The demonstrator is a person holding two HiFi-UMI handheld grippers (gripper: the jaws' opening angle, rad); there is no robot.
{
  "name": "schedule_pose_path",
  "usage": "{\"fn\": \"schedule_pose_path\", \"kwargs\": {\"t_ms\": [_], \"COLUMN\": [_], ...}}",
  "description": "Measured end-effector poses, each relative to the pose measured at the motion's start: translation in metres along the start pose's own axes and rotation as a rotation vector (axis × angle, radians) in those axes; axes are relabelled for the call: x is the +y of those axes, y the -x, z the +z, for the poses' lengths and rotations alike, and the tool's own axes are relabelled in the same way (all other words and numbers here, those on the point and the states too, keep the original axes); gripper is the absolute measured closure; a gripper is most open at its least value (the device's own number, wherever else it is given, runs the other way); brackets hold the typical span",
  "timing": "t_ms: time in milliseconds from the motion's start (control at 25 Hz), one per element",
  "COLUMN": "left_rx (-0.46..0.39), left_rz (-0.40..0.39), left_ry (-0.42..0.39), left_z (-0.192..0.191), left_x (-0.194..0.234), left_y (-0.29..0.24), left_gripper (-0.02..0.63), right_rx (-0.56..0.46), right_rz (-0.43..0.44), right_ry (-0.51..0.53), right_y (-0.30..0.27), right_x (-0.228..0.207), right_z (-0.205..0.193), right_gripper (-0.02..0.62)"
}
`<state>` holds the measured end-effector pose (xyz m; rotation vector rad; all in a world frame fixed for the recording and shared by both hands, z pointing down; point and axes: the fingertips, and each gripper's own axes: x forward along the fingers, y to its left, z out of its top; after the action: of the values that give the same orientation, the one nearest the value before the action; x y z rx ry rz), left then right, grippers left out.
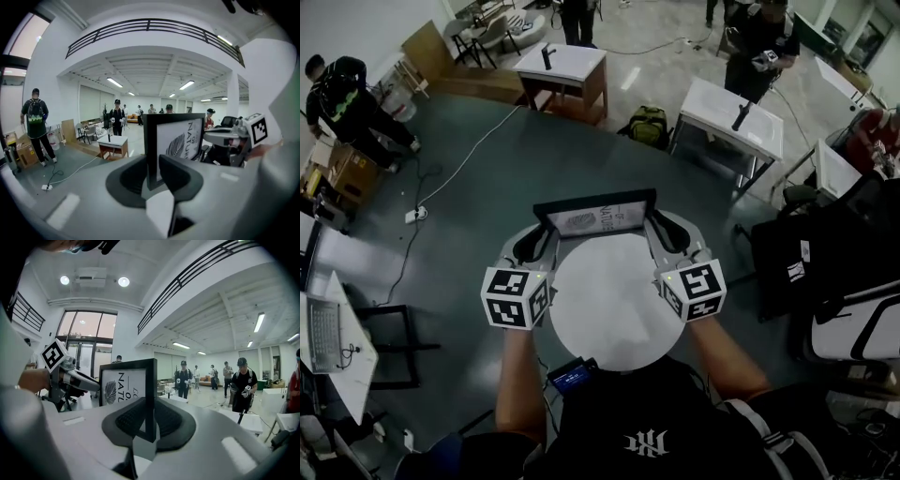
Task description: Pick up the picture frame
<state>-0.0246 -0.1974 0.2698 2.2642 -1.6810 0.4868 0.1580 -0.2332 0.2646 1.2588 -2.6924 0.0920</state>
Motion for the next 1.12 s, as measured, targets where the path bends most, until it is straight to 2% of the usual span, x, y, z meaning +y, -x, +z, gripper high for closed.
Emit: {"fn": "schedule_pose_path", "kwargs": {"t_ms": [280,680,1120], "left_rx": [-0.070,-0.271,-0.445], "left_rz": [0.014,0.060,0.071], "left_ry": [-0.060,-0.159,-0.245], "left_z": [0.052,0.143,0.195], "left_x": [-0.015,-0.031,-0.066], "left_y": [0.025,0.085,0.158], "left_gripper": [0.526,0.533,0.535], "right_rx": [-0.098,-0.262,-0.429], "right_rz": [-0.012,-0.010,-0.024], "right_ry": [0.026,0.071,0.115], "right_y": [0.023,0.059,0.127], "right_x": [-0.009,-0.004,0.013], "right_z": [0.057,0.139,0.207], "right_gripper": [0.543,0.545,0.545]}}
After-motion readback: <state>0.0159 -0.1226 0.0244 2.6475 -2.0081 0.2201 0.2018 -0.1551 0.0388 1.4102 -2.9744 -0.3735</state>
